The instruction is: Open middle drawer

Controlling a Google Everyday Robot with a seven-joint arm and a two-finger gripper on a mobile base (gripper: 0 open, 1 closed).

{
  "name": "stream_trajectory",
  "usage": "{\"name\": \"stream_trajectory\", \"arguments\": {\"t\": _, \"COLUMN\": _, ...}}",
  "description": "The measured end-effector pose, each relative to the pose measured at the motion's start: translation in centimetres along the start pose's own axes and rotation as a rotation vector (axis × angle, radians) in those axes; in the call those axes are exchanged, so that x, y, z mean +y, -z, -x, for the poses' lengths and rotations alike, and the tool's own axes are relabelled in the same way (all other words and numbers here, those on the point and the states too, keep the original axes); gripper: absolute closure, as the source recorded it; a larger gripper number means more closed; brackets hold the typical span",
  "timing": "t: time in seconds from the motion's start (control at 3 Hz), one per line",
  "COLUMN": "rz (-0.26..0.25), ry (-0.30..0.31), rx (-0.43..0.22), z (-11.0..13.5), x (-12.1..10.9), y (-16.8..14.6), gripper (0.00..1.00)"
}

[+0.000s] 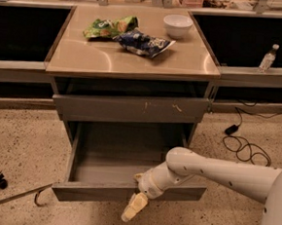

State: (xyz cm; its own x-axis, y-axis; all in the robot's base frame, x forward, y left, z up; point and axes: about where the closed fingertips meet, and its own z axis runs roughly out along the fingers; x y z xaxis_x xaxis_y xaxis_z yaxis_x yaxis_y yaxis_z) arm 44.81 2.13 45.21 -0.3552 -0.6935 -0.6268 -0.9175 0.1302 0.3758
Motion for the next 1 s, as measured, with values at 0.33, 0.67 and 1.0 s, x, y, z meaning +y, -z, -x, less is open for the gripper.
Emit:
{"name": "stream_trajectory", "arguments": {"t": 0.33, "rz": 0.004, "ry": 0.002, "rx": 0.002, "z": 0.0, "x": 0.1, "y": -0.2, "gripper": 0.00}}
{"name": "stream_trajectory", "arguments": {"t": 0.67, "rz": 0.034, "ry": 0.004, "rx": 0.047, "z": -0.7, "x": 2.9, "y": -1.3, "gripper": 0.00}}
{"name": "stream_trajectory", "arguments": {"t": 1.0, "rz": 0.039, "ry": 0.002, "rx": 0.050, "z": -0.7, "x": 3.7, "y": -1.4, "gripper": 0.00}}
